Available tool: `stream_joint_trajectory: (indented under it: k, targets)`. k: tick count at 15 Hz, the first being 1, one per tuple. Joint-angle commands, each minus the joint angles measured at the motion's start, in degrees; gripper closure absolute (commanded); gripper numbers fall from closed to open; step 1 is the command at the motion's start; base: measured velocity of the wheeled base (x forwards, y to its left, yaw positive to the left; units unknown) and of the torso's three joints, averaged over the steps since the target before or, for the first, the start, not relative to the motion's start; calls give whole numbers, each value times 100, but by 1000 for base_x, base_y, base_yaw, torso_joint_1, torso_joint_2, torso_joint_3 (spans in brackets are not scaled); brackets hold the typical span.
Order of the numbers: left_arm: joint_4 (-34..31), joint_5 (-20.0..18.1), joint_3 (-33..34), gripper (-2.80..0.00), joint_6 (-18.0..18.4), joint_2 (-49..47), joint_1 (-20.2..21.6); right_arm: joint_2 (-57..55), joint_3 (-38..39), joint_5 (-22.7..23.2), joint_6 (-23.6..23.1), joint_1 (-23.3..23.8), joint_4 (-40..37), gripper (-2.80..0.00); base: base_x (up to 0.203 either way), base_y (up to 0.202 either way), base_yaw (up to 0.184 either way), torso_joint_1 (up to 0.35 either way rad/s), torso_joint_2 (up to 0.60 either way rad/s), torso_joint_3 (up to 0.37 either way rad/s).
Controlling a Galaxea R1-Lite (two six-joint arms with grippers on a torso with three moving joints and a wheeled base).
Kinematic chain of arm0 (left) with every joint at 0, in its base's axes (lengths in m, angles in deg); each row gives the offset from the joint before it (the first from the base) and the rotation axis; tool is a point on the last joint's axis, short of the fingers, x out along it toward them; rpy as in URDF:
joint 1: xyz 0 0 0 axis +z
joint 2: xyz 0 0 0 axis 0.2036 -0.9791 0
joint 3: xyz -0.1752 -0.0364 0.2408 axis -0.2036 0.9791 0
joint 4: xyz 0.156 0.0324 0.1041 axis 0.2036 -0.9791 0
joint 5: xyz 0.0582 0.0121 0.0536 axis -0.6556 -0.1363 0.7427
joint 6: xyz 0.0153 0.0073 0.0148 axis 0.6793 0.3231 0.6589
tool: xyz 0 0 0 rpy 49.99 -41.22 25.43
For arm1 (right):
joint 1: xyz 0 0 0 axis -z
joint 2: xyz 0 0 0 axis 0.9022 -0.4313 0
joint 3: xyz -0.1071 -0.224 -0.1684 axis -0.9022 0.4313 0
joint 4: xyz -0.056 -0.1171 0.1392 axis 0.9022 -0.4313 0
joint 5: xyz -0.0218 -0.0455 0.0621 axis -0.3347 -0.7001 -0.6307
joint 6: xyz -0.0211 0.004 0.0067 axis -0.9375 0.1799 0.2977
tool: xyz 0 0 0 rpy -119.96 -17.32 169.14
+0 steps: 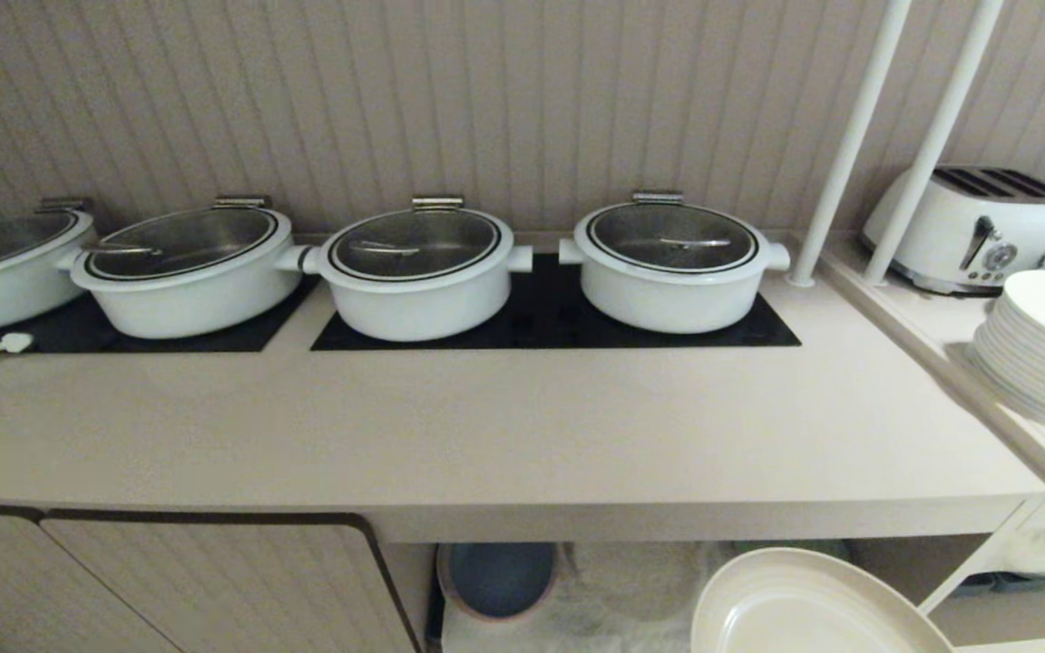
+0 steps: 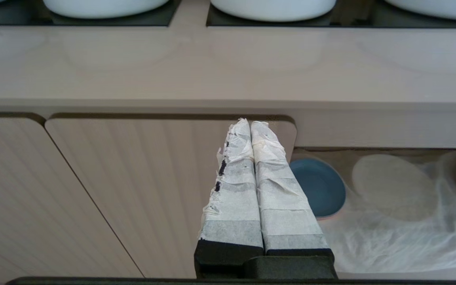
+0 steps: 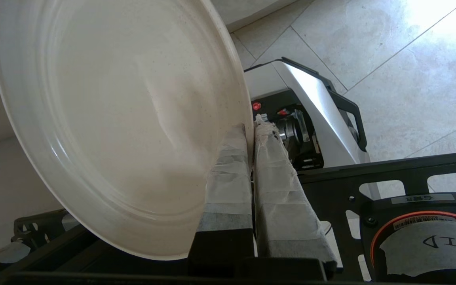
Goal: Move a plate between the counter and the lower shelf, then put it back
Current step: Put the plate in the cupboard
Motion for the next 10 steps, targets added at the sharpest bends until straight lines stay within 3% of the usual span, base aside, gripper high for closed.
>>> stream_joint_trajectory:
  k: [1, 10]
  targets:
    - [0, 2, 0, 0, -2, 2, 0, 5, 4, -1, 30, -4, -18, 0, 0, 0, 0, -139, 293, 156]
    - [0, 2, 0, 0, -2, 2, 0, 49, 4, -10, 100, -4, -44, 0, 0, 0, 0, -149, 322, 172]
